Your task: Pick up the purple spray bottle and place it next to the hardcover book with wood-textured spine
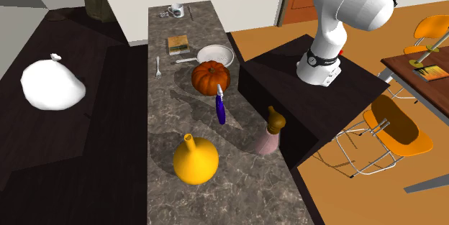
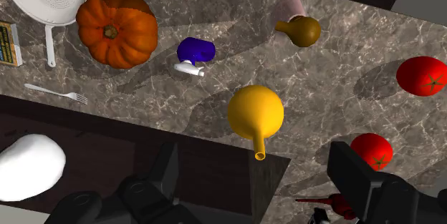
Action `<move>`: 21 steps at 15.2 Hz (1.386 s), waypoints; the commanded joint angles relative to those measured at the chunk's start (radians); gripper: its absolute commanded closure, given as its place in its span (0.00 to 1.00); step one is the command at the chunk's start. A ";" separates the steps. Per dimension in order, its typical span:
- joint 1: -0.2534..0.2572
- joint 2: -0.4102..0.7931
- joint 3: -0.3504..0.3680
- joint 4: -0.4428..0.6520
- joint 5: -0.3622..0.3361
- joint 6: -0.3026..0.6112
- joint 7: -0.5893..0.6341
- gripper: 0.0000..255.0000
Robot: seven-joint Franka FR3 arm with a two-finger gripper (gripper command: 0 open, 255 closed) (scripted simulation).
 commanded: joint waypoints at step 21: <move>0.068 0.573 -0.097 -0.142 -0.242 0.442 -0.481 0.00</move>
